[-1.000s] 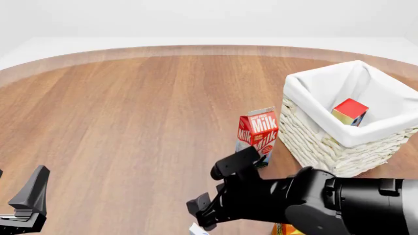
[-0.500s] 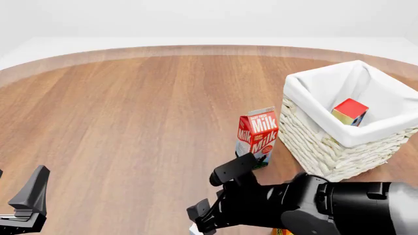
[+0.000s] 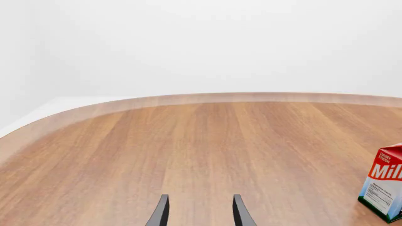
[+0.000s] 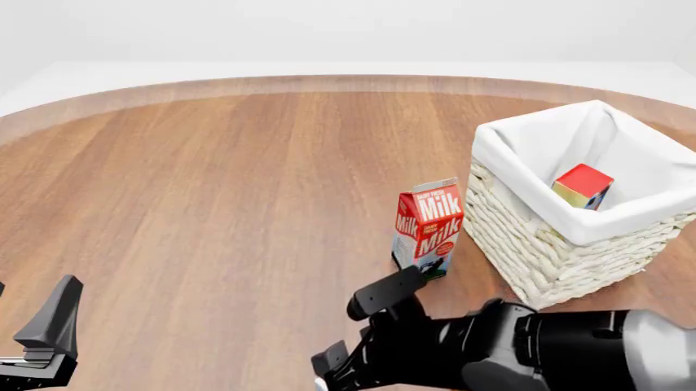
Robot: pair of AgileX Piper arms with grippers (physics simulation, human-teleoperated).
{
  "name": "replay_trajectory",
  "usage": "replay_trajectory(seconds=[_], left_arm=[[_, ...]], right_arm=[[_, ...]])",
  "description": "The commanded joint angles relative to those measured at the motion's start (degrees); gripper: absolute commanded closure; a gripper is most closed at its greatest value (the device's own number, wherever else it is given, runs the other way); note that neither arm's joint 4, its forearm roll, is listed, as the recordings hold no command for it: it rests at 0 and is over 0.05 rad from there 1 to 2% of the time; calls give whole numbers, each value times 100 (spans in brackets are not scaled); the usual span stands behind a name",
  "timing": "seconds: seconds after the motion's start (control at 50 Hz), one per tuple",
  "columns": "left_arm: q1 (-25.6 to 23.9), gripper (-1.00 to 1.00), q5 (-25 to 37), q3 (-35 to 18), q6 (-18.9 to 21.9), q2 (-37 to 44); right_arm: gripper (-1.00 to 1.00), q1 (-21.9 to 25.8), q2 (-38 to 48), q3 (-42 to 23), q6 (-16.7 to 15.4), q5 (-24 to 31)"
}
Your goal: Pick up the cream cheese box and the butter, and put them in the basket.
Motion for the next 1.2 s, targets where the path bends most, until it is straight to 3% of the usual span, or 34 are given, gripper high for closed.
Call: replay_trajectory(seconds=[0.02,1.2], left_arm=[[0,-100,0,0,0,0],[0,-100,0,0,0,0]], right_arm=[[-100,45,89,22,59,-91],[-100,207,485,174,281,-537]])
